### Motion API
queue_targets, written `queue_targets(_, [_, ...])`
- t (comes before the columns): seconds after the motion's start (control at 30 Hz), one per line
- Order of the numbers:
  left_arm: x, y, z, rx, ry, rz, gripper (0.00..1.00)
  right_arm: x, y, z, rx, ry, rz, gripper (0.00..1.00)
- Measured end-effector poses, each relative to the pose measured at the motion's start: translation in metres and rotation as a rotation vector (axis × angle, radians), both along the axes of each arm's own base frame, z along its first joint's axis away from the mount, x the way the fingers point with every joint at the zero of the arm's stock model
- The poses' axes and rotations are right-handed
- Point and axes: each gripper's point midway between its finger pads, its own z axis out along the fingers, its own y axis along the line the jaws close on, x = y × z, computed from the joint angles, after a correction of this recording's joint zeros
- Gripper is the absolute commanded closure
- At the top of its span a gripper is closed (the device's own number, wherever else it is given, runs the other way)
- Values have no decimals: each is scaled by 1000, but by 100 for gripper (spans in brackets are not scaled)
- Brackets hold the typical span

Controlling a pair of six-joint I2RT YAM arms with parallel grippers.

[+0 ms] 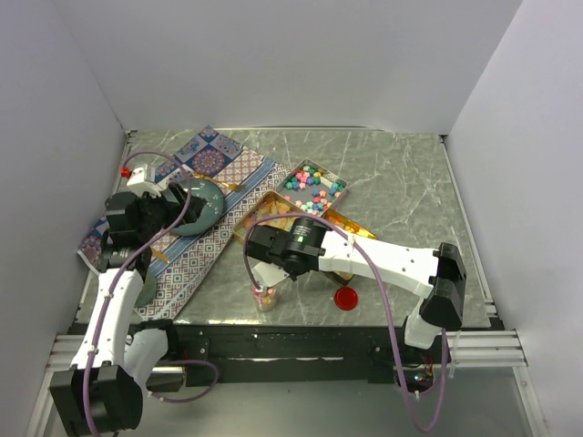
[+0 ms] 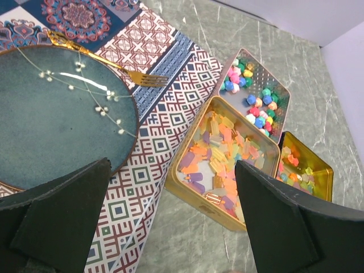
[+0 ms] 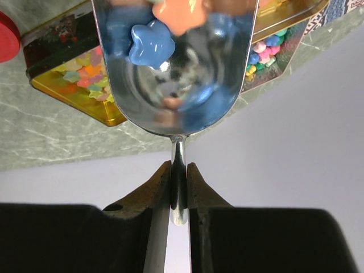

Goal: Pack the candies
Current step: Place the fake candies in the packing bottle.

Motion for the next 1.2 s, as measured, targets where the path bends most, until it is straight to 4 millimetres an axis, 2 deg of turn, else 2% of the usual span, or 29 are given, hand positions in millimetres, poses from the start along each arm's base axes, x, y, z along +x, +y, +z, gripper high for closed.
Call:
queue_targets(1.03, [-7, -2, 16, -9, -69, -9, 3, -1, -1, 27, -33, -140, 55, 100])
queue_targets(1.2, [-10, -10, 18, -28, -69, -51, 3, 1, -4, 28, -23, -134, 41, 100])
